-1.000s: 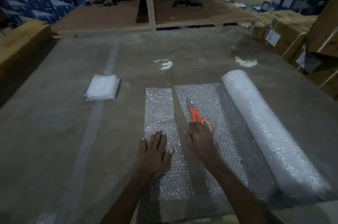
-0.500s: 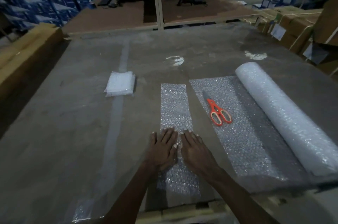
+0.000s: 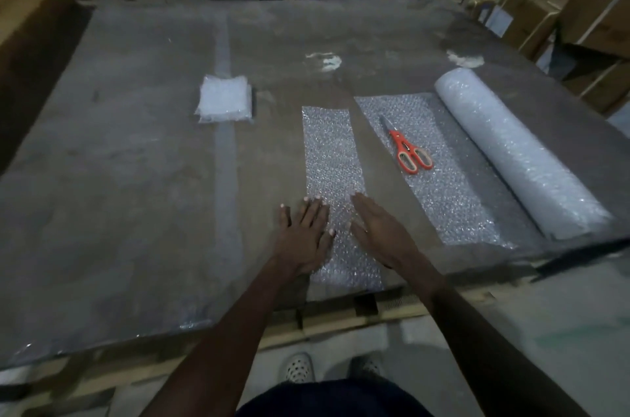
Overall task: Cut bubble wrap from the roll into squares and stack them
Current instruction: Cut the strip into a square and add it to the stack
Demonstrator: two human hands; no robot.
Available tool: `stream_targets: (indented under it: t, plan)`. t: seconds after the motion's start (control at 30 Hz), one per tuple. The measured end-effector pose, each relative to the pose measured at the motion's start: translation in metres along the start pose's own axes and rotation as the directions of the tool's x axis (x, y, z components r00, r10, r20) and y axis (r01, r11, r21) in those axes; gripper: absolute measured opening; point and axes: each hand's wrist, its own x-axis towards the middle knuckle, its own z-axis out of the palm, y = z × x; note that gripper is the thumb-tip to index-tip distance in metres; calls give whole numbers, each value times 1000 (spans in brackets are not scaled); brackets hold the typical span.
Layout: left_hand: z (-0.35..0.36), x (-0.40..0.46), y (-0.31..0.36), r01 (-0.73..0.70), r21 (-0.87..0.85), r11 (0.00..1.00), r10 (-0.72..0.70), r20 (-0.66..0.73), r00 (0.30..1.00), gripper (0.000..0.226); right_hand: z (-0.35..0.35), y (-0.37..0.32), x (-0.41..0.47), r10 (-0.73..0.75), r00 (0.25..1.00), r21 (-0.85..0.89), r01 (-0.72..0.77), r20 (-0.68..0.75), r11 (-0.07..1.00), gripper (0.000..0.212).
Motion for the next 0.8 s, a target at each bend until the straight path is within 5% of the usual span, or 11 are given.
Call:
stream_targets:
  t: [0.17,0.37,0.6,0.7,0.8]
  plan:
    - [3,0,0,10,-24,1000,-11,-28,1000,80,-5,-7,-44,-190,966,31,198,-178,980,28]
    - [-1,-4,2,31,-26,999,-32,-43,999,75,-6,1,-68,-337,942,61,336,6,940,32]
    - [-5,-37,-3,17,-213,977,-54,-170,984,78,-3,3,-62,-340,940,83,337,25,938,12]
    - [-10,-49,-2,-13,-456,890,-71,-167,983,66,-13,2,-58,-280,960,174,274,7,946,8]
    - [-25,-56,7,9,-758,652,-149,-116,982,36,-28,4,-46,-140,988,369,106,67,923,4]
